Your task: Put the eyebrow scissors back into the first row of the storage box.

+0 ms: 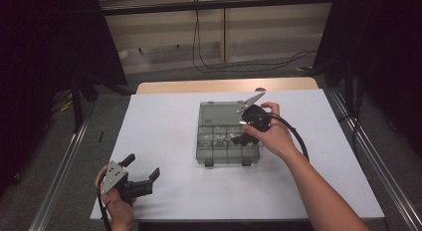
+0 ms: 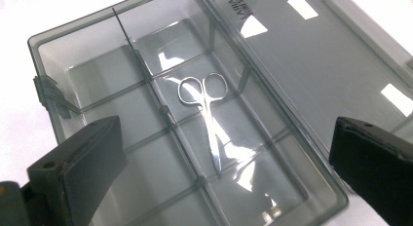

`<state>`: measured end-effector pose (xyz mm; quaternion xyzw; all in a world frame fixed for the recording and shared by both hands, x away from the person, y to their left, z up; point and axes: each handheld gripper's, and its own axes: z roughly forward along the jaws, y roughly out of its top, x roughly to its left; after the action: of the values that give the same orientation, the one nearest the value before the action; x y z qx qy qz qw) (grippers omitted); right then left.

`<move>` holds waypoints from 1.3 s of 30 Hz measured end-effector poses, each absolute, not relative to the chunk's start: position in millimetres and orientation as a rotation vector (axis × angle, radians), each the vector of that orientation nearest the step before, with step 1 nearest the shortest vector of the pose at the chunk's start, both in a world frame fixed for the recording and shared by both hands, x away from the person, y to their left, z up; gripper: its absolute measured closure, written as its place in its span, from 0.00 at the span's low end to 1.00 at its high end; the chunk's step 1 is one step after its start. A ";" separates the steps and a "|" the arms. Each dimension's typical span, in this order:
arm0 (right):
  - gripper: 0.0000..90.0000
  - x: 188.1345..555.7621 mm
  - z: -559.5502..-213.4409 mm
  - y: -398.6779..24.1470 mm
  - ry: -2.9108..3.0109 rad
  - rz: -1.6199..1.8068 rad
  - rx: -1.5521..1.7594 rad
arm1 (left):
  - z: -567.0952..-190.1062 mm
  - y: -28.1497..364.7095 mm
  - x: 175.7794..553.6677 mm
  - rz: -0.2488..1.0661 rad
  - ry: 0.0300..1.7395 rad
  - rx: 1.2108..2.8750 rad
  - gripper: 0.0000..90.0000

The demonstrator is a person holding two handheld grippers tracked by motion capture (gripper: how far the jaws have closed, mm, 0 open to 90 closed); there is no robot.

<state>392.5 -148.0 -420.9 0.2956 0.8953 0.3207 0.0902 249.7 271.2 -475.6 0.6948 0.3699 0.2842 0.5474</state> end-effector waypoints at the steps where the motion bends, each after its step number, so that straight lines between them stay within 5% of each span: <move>1: 0.00 390.0 -420.6 -150.5 2.650 0.963 0.902 | -475.6 271.3 249.7 0.674 0.876 1.648 0.00; 39: 0.00 309.2 -436.0 -240.2 2.297 1.247 1.071 | -475.7 270.1 249.0 0.678 0.869 1.657 0.00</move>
<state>309.2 -240.2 -436.0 0.3744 0.8030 0.4361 0.1577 249.0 270.1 -475.7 0.6984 0.3663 0.2858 0.5444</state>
